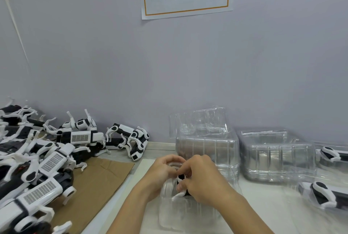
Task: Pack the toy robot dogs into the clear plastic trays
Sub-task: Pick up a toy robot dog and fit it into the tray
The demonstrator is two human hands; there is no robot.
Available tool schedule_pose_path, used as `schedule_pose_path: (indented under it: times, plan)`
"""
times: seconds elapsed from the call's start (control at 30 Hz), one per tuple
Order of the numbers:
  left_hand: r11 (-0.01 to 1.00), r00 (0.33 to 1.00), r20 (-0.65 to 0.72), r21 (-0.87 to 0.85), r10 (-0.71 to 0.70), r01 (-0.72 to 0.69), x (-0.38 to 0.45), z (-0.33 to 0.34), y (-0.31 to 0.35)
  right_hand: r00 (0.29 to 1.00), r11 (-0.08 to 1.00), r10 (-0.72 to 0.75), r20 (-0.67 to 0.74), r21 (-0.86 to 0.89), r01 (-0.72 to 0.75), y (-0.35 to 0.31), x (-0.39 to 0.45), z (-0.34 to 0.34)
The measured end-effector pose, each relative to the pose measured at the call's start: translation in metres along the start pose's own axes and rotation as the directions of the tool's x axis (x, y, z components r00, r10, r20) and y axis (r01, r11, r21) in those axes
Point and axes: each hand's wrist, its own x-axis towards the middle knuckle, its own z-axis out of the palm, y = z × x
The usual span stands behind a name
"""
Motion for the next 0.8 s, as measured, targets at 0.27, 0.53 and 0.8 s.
schedule_pose_path:
  times: [0.27,0.53,0.8]
  plan:
    - [1.0,0.999,-0.027,0.017,-0.023,0.023,0.0,-0.001,0.001,0.986,0.999,-0.026,0.163,0.032,0.021,0.005,-0.001,-0.026]
    - [0.973,0.995,-0.097,0.231,0.015,0.008,-0.002,0.0,0.006,0.979,0.986,0.165,0.123,-0.059,-0.159,0.036,-0.009,-0.085]
    - [0.845,0.991,-0.046,0.528,0.126,-0.083,-0.009,0.001,0.018,0.943,0.962,0.249,0.222,-0.169,-0.214,0.039,-0.015,-0.085]
